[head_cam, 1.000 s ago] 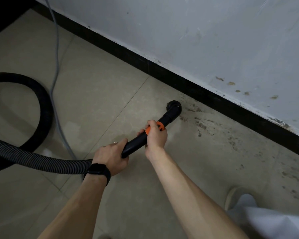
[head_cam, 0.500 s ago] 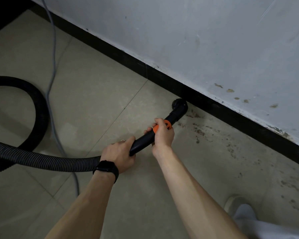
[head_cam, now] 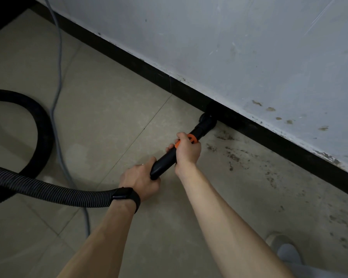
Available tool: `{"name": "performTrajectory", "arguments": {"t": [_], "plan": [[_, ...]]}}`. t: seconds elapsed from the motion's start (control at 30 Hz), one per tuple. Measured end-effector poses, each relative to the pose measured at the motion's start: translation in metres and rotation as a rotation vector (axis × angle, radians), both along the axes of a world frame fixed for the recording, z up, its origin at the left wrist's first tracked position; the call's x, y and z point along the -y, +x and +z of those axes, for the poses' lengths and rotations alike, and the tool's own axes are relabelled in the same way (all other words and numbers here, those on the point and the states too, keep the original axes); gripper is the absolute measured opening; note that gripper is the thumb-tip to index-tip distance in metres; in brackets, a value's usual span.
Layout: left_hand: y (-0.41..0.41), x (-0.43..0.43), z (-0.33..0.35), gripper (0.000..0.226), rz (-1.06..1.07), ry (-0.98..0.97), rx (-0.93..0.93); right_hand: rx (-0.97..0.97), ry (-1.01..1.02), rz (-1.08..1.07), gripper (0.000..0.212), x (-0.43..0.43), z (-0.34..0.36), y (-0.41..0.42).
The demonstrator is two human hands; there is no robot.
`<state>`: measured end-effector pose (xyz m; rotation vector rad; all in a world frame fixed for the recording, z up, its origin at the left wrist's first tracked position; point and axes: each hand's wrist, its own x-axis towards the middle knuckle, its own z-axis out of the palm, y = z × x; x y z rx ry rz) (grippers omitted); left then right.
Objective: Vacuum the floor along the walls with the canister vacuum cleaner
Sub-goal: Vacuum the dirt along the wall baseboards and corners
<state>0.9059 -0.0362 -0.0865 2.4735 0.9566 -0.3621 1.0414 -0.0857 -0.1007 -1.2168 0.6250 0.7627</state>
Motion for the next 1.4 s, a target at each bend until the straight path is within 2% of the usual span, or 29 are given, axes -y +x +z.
{"name": "performTrajectory", "arguments": {"t": [0.3, 0.47, 0.67, 0.9, 1.07, 1.4], "plan": [[-0.006, -0.011, -0.002, 0.021, 0.208, -0.044, 0.038, 0.005, 0.026, 0.165, 0.040, -0.038, 0.015, 0.004], [-0.010, -0.007, 0.007, 0.020, 0.081, 0.009, 0.005, -0.031, 0.082, 0.106, 0.043, -0.017, 0.015, -0.004], [-0.059, -0.001, 0.023, 0.022, -0.077, 0.043, -0.075, -0.053, 0.095, 0.049, 0.022, 0.012, 0.013, -0.061], [-0.105, -0.004, 0.038, 0.026, -0.199, 0.126, -0.165, -0.109, 0.071, -0.007, 0.019, 0.034, 0.024, -0.115], [-0.100, 0.005, 0.043, 0.027, -0.285, 0.152, -0.164, -0.114, 0.042, -0.105, 0.027, 0.048, 0.026, -0.117], [-0.077, 0.017, 0.045, 0.023, -0.282, 0.154, -0.147, -0.096, 0.049, -0.147, 0.025, 0.053, 0.025, -0.095]]}}
